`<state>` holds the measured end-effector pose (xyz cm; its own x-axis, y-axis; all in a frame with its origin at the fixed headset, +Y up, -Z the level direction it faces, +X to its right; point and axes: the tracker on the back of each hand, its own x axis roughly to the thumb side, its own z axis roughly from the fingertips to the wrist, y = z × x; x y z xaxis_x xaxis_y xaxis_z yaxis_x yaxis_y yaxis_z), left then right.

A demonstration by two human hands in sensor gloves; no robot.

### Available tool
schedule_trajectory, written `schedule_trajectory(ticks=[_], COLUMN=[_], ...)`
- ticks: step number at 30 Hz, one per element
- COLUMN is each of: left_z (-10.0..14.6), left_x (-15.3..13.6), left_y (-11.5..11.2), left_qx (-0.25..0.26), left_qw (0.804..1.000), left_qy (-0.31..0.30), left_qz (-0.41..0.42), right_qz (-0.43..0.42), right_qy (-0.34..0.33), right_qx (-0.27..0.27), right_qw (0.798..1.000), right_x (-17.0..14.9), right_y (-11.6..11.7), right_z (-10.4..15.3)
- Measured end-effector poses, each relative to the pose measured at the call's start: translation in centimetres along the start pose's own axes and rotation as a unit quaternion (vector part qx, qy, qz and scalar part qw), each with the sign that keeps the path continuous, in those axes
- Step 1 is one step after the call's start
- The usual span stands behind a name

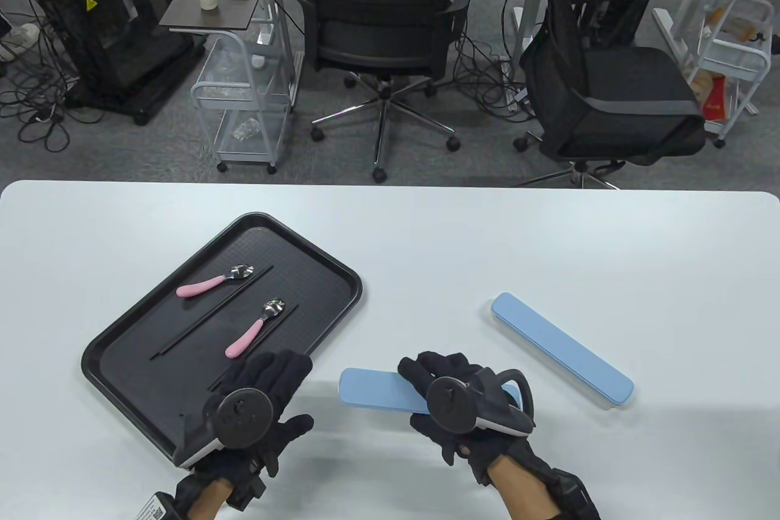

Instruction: Slide to open lunch boxes and place utensils

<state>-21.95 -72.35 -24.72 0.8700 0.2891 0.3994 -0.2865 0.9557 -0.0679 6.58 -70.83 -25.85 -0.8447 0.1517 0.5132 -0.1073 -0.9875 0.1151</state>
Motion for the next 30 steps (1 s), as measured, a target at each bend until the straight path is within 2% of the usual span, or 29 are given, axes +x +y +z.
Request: schedule_trajectory(ticks=[6,11,15,18,20,25,30], left_z=[-0.3,-0.4,-0.3,-0.4,-0.2,-0.2,-0.3], left_x=[2.1,2.8,2.5,2.5,1.5,-1.5,-2.5], left_y=[-1.2,-1.4,-0.9,-0.6,-0.1,0.6,0.5], left_qx=[-0.028,-0.016,-0.003,-0.006,-0.001,-0.006,-0.010], left_qw=[0.998,0.997,0.997,0.998,0.999,0.999,0.999], left_qy=[-0.063,-0.072,-0.076,-0.069,-0.051,-0.009,0.001], left_qz=[-0.009,-0.009,0.009,0.013,0.008,0.040,0.052], right_qz=[-0.002,0.012,0.002,0.000,0.021,0.008,-0.012], right_qy=[-0.041,-0.060,-0.059,-0.054,-0.040,0.006,0.014], right_qx=[-0.009,-0.030,-0.026,-0.028,-0.036,-0.032,-0.028], right_qw=[0.999,0.998,0.998,0.998,0.998,0.999,0.999], right_x=[2.6,3.7,3.5,3.2,2.2,-1.0,-2.3], right_y=[0.3,0.4,0.2,0.0,-0.3,-0.3,-0.2], right_z=[0.0,0.0,-0.1,0.1,0.3,0.8,0.9])
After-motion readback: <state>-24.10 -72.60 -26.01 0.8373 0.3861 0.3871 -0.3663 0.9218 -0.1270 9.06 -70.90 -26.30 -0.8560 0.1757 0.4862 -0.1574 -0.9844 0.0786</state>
